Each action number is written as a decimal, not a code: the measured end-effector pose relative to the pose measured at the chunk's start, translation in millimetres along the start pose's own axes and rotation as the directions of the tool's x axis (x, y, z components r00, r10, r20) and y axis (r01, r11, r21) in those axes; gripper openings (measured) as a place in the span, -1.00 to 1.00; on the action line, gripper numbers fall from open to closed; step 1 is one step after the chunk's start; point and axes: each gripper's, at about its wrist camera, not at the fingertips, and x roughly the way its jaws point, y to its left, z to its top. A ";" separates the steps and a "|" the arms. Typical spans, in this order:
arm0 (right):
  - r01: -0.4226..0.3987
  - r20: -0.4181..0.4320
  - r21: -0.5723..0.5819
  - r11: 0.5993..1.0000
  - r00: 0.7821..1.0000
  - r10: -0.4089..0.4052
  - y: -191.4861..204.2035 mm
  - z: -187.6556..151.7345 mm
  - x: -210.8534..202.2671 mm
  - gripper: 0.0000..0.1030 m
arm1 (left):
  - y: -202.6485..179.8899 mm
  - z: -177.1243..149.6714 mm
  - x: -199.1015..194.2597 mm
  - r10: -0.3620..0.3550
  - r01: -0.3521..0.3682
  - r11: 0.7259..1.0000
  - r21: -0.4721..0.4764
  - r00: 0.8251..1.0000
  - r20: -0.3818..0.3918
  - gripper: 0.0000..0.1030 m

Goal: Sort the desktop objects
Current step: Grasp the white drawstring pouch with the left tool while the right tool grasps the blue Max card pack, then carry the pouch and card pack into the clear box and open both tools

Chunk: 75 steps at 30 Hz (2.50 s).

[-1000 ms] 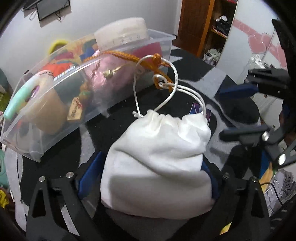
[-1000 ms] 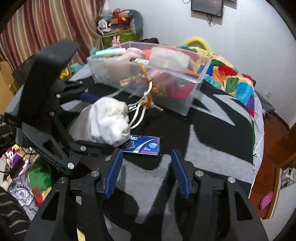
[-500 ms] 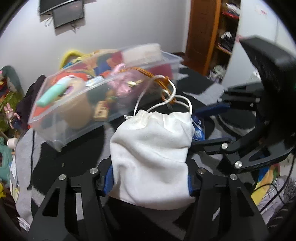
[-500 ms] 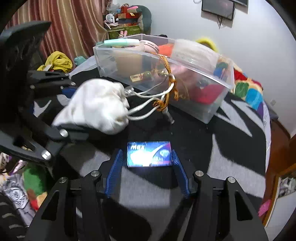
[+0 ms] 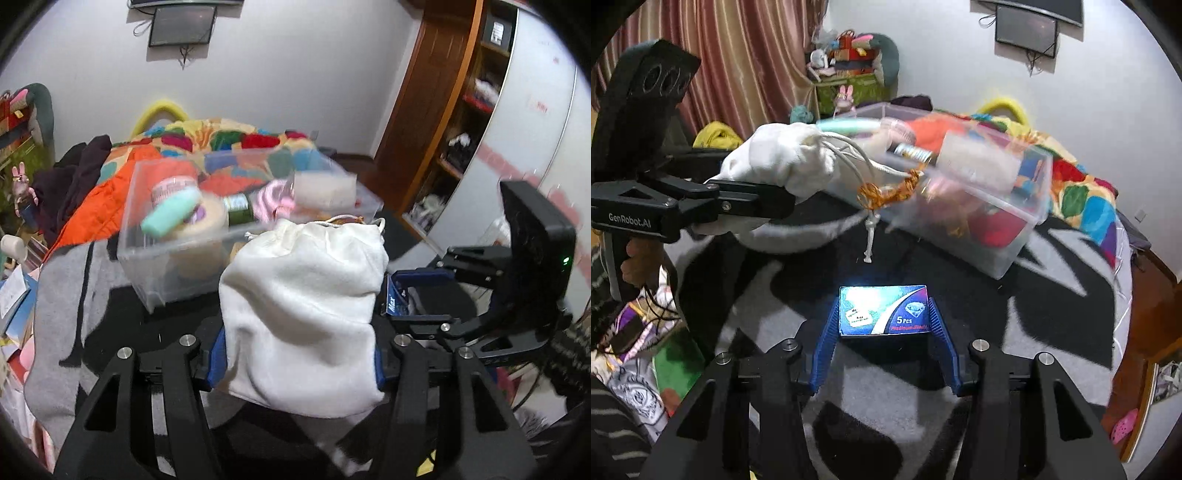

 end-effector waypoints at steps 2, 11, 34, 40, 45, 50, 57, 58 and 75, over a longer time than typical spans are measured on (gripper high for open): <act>0.008 0.024 0.009 1.000 1.000 -0.008 -2.6 6.5 -8.2 -0.14 | -0.1 8.1 -9.1 0.013 -0.013 1.000 0.002 1.000 0.028 0.12; 0.030 0.120 0.070 0.997 0.992 -0.038 -16.0 42.3 -26.5 -0.14 | 11.5 47.3 -22.8 0.138 -0.138 0.990 -0.007 0.982 0.125 0.12; 0.022 0.115 0.088 0.996 0.993 -0.032 -13.7 116.9 38.7 -0.14 | 91.1 81.0 58.1 0.138 -0.131 0.970 -0.205 0.990 0.019 0.12; 0.060 0.079 0.043 0.997 0.995 -0.063 -3.6 121.5 55.7 -0.14 | 84.4 78.3 63.7 0.142 -0.135 0.975 -0.176 0.989 0.029 0.13; 0.092 0.074 0.020 0.996 0.993 -0.093 7.3 121.7 62.8 -0.14 | 84.7 79.0 65.1 0.132 -0.127 0.975 -0.184 0.991 0.018 0.17; 0.119 0.067 -0.010 0.993 0.991 -0.118 17.1 122.0 67.7 -0.13 | 86.6 78.9 61.5 0.122 -0.118 0.973 -0.197 0.993 0.008 0.22; 0.158 0.071 0.014 0.987 0.985 -0.159 15.5 124.5 65.5 -0.12 | 82.1 81.7 46.3 0.112 -0.099 0.974 -0.206 0.992 0.053 0.47; 0.161 0.071 0.014 0.987 0.984 -0.162 15.7 124.5 65.0 -0.12 | 81.1 82.3 43.2 0.111 -0.097 0.974 -0.204 0.992 0.061 0.50; 0.136 0.133 0.072 0.988 0.980 -0.145 19.7 118.3 20.9 -0.03 | 78.5 79.0 1.6 0.106 -0.069 0.967 -0.245 0.985 0.139 0.63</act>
